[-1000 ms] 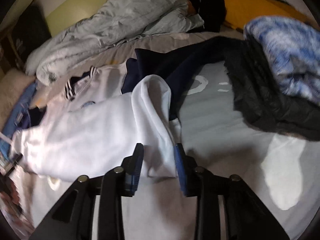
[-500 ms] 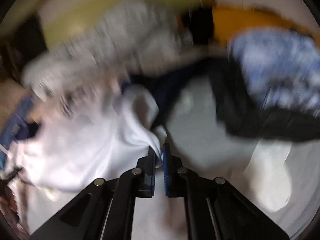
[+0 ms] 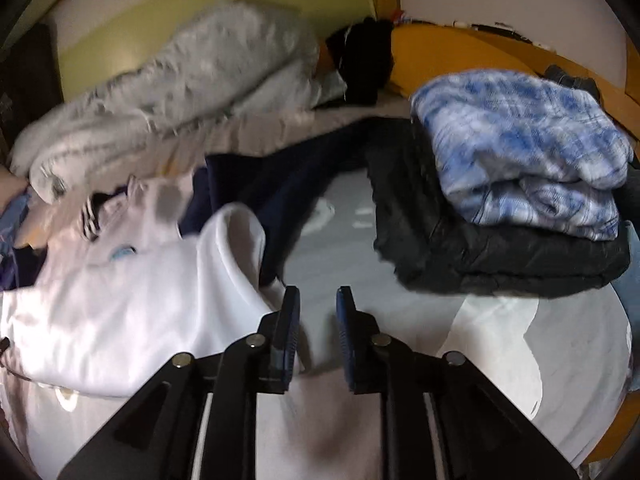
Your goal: Fold large clothes
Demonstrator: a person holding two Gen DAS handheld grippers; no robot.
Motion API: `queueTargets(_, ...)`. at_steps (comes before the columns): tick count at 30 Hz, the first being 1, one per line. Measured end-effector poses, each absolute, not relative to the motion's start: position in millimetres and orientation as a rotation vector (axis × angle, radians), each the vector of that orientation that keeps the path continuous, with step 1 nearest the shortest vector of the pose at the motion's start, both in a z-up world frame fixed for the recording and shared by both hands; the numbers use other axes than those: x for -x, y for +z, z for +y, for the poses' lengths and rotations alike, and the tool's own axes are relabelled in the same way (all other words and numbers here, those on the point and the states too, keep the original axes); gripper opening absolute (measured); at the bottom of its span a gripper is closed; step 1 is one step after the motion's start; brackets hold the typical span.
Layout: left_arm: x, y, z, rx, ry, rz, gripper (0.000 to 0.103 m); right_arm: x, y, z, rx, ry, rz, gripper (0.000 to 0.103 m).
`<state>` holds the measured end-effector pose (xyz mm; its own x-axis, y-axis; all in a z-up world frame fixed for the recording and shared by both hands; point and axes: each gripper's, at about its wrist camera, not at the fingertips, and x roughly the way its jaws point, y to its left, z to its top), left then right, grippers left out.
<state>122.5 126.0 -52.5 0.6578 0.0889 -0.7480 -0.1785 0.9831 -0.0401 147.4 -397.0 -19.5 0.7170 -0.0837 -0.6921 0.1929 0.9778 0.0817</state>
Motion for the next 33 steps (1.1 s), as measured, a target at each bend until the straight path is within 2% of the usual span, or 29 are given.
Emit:
queueTargets(2,-121.1,-49.9,123.6,0.116,0.134,0.829,0.079,-145.4,-19.2,-402.3,-0.181,-0.147,0.736,0.035)
queueTargets(4,-119.0,-45.8,121.0,0.112,0.122,0.809,0.079,-147.3,-19.8,-400.7,-0.189,-0.157,0.722,0.037)
queueTargets(6,-117.1,-41.0,118.2,0.098,0.118,0.789,0.08,-150.5,-15.7,-397.0,-0.184,-0.145,0.709,0.045)
queueTargets(8,-114.3,-36.8,116.2,0.085,0.12,0.768,0.082,-147.1,-11.6,-392.2,-0.174,-0.136,0.672,0.063)
queueTargets(10,-111.3,-32.6,115.5,0.079,0.123,0.745,0.089,-143.0,-10.0,-383.8,-0.143,-0.129,0.639,0.066)
queueTargets(12,-109.4,-29.2,116.0,0.084,0.123,0.729,0.093,-139.2,-6.4,-375.6,-0.105,-0.116,0.612,0.074)
queueTargets(13,-108.7,-27.9,116.5,0.087,0.122,0.723,0.094,-136.8,-4.6,-371.0,-0.087,-0.111,0.591,0.082)
queueTargets(15,-107.6,-25.7,117.9,0.097,0.121,0.711,0.099,-132.6,-1.9,-364.0,-0.059,-0.108,0.555,0.086)
queueTargets(17,-106.0,-23.9,120.0,0.109,0.124,0.699,0.103,-130.3,-0.4,-355.9,-0.029,-0.09,0.53,0.094)
queueTargets(23,-102.5,-19.1,122.9,0.127,0.108,0.67,0.103,-128.5,-2.7,-340.5,0.027,-0.069,0.511,0.099)
queueTargets(33,-100.5,-12.6,127.5,0.134,0.14,0.671,0.103,-131.8,-8.6,-339.4,0.02,-0.076,0.538,0.099)
